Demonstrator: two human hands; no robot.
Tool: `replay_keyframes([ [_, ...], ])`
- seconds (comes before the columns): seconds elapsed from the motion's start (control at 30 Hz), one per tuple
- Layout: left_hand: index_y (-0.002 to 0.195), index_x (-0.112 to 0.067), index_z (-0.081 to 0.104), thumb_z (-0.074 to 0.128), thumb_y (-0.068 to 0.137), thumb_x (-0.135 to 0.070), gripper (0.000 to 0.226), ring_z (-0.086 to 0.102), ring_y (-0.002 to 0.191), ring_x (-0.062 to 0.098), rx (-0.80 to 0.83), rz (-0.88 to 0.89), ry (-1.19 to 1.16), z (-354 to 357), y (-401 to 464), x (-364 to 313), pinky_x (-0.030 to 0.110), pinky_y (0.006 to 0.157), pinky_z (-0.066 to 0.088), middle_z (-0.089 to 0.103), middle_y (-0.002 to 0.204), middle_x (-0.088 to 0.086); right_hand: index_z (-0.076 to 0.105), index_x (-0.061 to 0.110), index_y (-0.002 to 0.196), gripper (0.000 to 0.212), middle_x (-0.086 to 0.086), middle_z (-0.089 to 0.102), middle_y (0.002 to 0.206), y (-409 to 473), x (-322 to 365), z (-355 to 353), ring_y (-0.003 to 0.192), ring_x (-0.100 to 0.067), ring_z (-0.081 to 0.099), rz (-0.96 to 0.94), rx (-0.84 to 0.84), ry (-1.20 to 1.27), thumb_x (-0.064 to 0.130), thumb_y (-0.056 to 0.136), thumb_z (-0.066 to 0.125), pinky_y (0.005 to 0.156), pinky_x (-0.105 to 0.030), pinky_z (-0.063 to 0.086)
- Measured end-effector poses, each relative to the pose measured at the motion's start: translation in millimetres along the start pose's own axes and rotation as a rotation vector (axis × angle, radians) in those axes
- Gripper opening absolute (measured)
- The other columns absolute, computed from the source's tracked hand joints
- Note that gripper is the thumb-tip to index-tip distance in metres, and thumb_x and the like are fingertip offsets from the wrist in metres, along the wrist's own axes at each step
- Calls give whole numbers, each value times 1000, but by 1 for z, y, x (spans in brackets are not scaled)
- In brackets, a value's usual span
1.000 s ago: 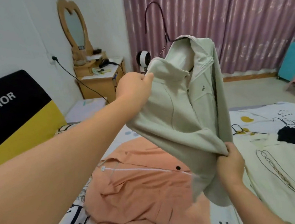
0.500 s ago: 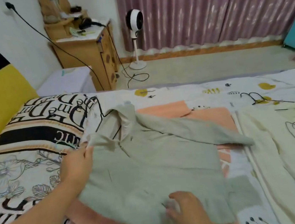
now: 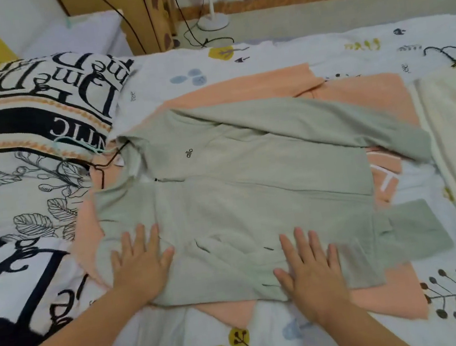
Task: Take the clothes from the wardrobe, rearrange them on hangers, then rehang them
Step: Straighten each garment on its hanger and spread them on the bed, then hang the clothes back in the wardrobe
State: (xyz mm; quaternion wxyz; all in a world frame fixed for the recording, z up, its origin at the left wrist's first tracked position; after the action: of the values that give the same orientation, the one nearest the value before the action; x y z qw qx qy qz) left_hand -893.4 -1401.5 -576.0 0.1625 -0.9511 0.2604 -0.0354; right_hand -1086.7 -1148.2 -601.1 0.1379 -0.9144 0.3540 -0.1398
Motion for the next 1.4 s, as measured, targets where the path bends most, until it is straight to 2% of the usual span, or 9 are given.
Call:
replay_keyframes([
  [0.13, 146, -35, -14, 20, 93, -59, 67, -15, 144, 25, 183, 2, -1, 28, 2, 6, 47, 116, 1, -20, 156, -4, -19, 33, 146, 66, 2, -24, 156, 3, 1, -1, 142, -23, -24, -7, 83, 5, 58, 95, 16, 113, -47, -14],
  [0.23, 149, -28, -5, 24, 94, -56, 67, -6, 145, 28, 189, 20, 87, 14, -1, 0, 45, 116, 8, -10, 158, 1, -9, 32, 149, 65, 0, -17, 157, 1, 4, -12, 145, -25, -17, -9, 172, -8, 54, 96, 22, 115, -48, -7],
  [0.37, 141, -17, 26, 30, 96, -45, 54, 32, 133, 25, 129, 176, 346, -10, -38, -19, 37, 105, 29, 32, 145, 7, 29, 22, 141, 48, -5, 30, 145, -15, 15, -44, 134, -25, 28, -46, 144, -6, 34, 95, 38, 106, -39, 27],
  [0.5, 124, -15, 46, 34, 97, -40, 39, 48, 119, 22, 320, 287, 250, -16, -95, -23, 28, 92, 38, 48, 131, 6, 53, 16, 123, 32, -6, 57, 125, -50, 30, -69, 114, -24, 53, -53, 218, 199, 21, 92, 44, 89, -27, 42],
  [0.63, 139, -21, 37, 35, 97, -42, 47, 39, 130, 19, 426, 316, 184, -39, -153, -26, 26, 101, 32, 40, 143, 1, 52, 19, 127, 37, -6, 59, 124, -93, 50, -102, 110, -23, 56, -105, 259, 243, 22, 91, 46, 81, -25, 42],
  [0.83, 139, -19, 37, 36, 98, -40, 46, 43, 125, 19, 490, 293, 94, -83, -244, -17, 26, 101, 35, 46, 138, 3, 45, 19, 135, 42, -5, 47, 139, -176, 62, -149, 123, -21, 47, -182, 376, 125, 32, 95, 44, 94, -24, 38],
  [0.97, 131, -16, 48, 37, 97, -38, 41, 50, 116, 17, 456, 261, 8, -123, -305, 0, 25, 99, 39, 53, 131, 2, 40, 18, 139, 44, -4, 40, 145, -228, 68, -182, 129, -20, 42, -231, 394, 33, 33, 97, 42, 100, -25, 34],
  [1.3, 132, -19, 47, 39, 97, -38, 41, 50, 114, 14, 396, 64, -184, -182, -461, 75, 16, 84, 35, 54, 128, -2, 42, 21, 137, 44, -1, 45, 141, -348, 99, -220, 126, -15, 46, -362, 417, -55, 35, 95, 44, 99, -21, 35],
  [1.4, 135, -18, 45, 40, 97, -37, 42, 50, 119, 18, 393, -11, -233, -196, -495, 105, 20, 89, 37, 53, 131, 1, 44, 22, 136, 45, 0, 47, 139, -377, 128, -226, 124, -13, 47, -403, 453, -76, 37, 93, 46, 99, -19, 35],
])
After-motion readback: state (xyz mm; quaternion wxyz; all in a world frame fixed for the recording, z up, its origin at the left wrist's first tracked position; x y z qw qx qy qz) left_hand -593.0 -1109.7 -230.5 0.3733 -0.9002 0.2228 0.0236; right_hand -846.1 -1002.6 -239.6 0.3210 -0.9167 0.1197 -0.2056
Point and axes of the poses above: each hand's wrist, its own y-axis towards the middle knuckle, its own z-axis out of the palm, x = y × z, the point moved 8 cm from there along y, towards the middle knuckle
